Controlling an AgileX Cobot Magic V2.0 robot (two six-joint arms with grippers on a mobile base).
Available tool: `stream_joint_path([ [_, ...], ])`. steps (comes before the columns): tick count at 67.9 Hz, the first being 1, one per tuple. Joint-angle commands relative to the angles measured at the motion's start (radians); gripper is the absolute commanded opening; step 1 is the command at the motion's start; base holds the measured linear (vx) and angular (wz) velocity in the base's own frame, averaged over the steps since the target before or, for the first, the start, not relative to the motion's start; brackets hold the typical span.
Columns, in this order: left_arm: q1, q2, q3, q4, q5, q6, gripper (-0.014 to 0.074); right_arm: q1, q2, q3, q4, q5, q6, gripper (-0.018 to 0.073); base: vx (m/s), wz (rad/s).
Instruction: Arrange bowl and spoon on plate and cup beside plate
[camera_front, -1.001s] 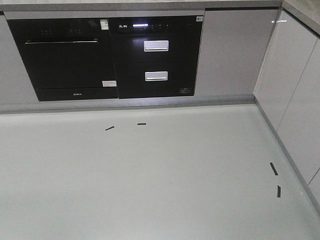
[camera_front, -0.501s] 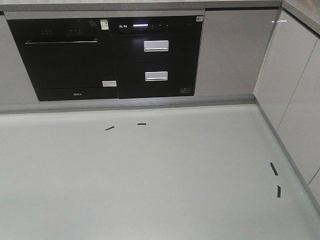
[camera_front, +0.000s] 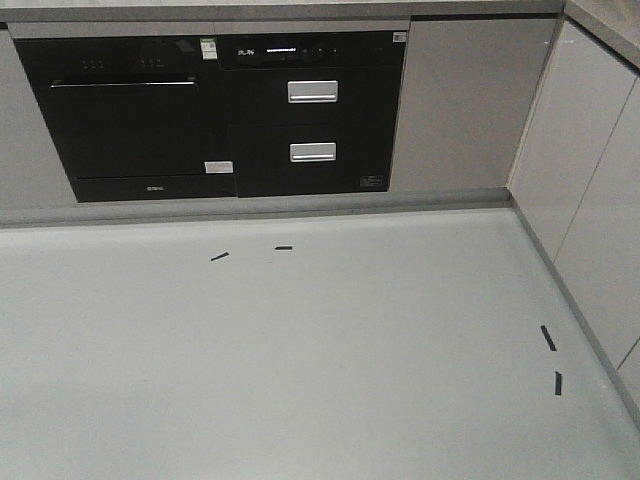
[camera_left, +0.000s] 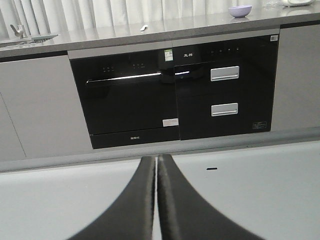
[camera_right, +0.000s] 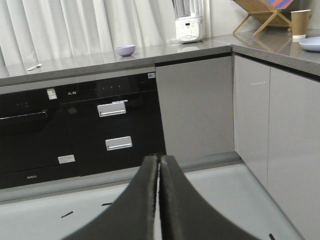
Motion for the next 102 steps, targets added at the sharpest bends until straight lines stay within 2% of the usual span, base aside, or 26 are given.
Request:
stream_joint_path([
  [1,0.001,-0.015,-0.008,-0.009,-0.078,-0.004,-0.0006,-0.005,-0.008,0.004,-0.01,-0.077,-0.006,-0.0003,0.01,0.0],
  [102,0.001,-0.015,-0.008,-0.009,-0.078,-0.004,-0.0006,-0.005,-0.008,0.004,-0.01,-0.077,-0.006,-0.0003,0.04,0.0],
])
